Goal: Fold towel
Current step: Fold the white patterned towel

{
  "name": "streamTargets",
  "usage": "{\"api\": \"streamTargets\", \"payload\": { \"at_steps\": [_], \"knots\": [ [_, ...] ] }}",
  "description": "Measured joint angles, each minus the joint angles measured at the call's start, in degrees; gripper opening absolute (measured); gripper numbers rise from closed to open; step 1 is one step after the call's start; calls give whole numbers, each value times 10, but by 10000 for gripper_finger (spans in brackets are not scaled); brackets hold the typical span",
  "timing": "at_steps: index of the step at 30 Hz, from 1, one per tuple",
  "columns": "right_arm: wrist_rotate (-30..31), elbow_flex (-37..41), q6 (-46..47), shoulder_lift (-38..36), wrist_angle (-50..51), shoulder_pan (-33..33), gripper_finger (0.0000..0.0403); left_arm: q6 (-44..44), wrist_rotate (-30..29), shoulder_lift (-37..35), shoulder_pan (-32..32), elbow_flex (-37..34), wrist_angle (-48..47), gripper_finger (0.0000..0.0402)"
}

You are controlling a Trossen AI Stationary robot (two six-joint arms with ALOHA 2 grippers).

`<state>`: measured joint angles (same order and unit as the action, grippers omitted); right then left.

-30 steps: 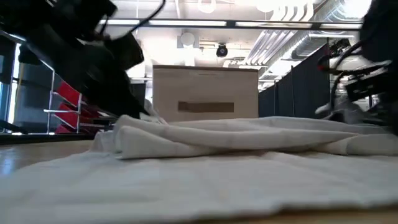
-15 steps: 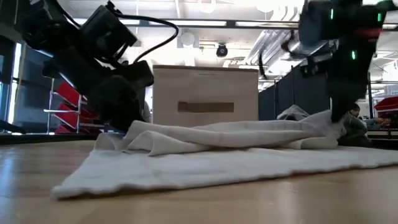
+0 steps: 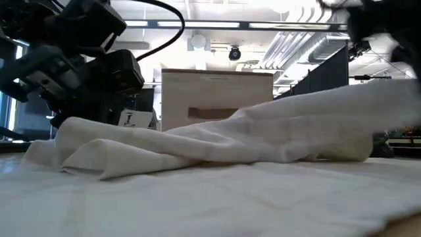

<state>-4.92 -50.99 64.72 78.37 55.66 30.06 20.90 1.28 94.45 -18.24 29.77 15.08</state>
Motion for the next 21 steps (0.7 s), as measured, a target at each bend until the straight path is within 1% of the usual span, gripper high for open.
{"api": "streamTargets", "payload": {
  "at_steps": [3,5,6,8,12,14,16,18,21],
  "knots": [
    [-58,64,44,0,-111,27,0,0,-33,-2,3,-1,-6,0],
    [-74,95,67,0,-201,46,0,-1,-59,-10,8,-1,-15,0],
    [-73,104,74,0,-238,55,0,-2,-72,-16,11,-2,-21,0],
    [-52,114,83,0,-294,70,0,-10,-105,-35,18,-3,-42,0],
    [-10,109,88,0,-342,91,0,-31,-203,-82,33,-5,-113,0],
    [-2,103,89,0,-373,100,0,-31,-235,-109,44,-5,-144,0],
    [14,91,87,0,-388,110,0,-31,-235,-132,57,-5,-170,0],
    [39,78,85,0,-380,119,0,-36,-201,-151,66,-5,-179,0],
    [60,61,80,0,-374,129,0,-45,-147,-170,66,-5,-166,0]
  ]
}}
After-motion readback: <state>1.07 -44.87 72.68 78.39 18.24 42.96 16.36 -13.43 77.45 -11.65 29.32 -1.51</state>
